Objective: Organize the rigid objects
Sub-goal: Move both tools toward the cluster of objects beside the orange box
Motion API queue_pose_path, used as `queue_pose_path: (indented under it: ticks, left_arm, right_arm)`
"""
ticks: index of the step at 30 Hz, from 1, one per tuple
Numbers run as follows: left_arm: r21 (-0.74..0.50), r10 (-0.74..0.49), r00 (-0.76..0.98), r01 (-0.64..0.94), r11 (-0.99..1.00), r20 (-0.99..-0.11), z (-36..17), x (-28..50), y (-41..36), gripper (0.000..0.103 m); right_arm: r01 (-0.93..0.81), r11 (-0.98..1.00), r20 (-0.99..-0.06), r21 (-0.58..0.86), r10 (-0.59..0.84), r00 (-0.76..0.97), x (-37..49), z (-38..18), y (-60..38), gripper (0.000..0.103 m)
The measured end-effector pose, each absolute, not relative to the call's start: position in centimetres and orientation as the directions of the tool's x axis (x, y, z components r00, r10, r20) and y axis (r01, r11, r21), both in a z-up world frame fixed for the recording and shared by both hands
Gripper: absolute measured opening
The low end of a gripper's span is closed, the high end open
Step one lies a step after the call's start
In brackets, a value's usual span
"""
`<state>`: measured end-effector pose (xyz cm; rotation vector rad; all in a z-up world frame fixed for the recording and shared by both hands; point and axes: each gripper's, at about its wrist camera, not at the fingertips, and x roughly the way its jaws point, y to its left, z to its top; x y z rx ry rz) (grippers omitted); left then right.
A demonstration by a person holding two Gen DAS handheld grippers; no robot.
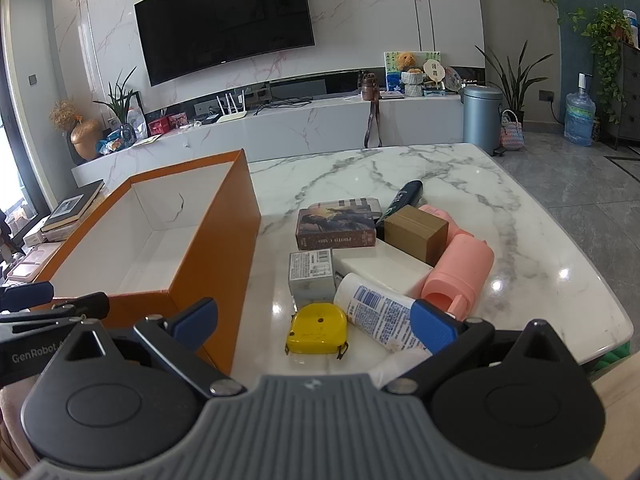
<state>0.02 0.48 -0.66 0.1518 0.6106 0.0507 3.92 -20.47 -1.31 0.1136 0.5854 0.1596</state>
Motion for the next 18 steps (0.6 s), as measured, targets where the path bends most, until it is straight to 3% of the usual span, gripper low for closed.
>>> queue_pose_path:
  ticks: [18]
  left_arm:
    - [0.125, 0.045, 0.822, 0.032, 0.992, -0.567, -0.68, -0.28, 0.10, 0.081]
  right_arm:
    - [-0.117, 0.982, -0.541, 0.151, 0.182, 0.821, 3.94, -1.29, -20.45, 0.101]
